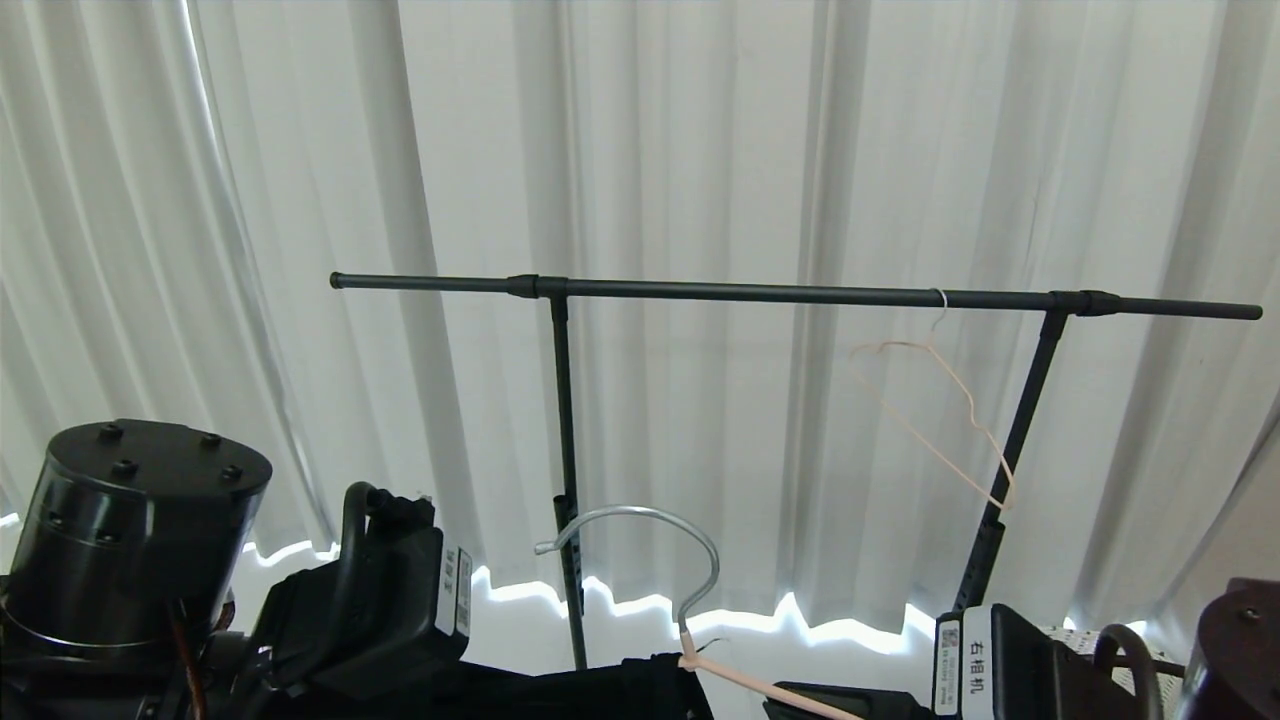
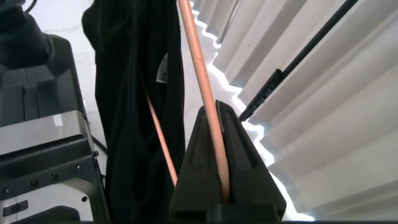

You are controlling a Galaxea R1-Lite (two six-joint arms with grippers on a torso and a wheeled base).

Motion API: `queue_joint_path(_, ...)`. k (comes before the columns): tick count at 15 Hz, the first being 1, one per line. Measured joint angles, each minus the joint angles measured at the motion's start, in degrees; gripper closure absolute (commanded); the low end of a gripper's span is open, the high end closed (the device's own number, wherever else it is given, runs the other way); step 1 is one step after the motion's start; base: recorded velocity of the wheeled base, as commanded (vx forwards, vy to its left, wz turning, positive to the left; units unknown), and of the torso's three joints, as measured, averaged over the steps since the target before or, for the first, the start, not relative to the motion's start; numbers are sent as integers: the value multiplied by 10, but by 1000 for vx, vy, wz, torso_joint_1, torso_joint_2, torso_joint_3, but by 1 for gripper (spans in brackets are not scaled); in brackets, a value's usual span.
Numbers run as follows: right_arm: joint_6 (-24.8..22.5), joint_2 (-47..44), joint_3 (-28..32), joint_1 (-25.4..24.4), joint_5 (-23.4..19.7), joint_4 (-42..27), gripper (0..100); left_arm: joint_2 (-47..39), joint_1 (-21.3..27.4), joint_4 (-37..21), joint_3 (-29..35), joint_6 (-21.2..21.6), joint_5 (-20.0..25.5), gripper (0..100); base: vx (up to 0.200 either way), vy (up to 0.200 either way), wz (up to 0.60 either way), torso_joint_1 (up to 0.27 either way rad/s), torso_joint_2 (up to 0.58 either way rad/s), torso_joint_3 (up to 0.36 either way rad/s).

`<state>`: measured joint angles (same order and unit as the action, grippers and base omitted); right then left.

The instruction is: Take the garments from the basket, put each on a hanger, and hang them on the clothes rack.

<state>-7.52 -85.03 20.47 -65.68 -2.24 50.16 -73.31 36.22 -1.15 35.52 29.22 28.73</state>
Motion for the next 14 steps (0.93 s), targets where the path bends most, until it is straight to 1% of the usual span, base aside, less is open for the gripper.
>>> queue_joint_path(2,0,0,-1,0,0,0,100,0,-1,0,0,0,-1,100,0,0,0,0,0,0)
queue_joint_path(3,-1,0,-2,0,1,0,0,0,-2,0,0,0,-1,100,0,0,0,0,0,0)
queue_joint_path(10,1,3,-4,1,48,0,0,2,-22,0,-9,3,-5,100,0,0,0,0,0,0)
queue_joint_path(11,2,4,-5,1,49,-1,0,2,-34,0,-12,5,-18,100,0,0,0,0,0,0)
queue_joint_path(12,1,5,-7,2,49,0,0,2,-44,1,-15,9,-40,100,0,0,0,0,0,0)
queue_joint_path(13,2,5,-10,3,49,0,0,2,-53,9,-17,15,-83,100,0,0,0,0,0,0)
queue_joint_path(14,3,5,-15,4,50,-1,0,3,-60,32,-21,17,-135,100,0,0,0,0,0,0)
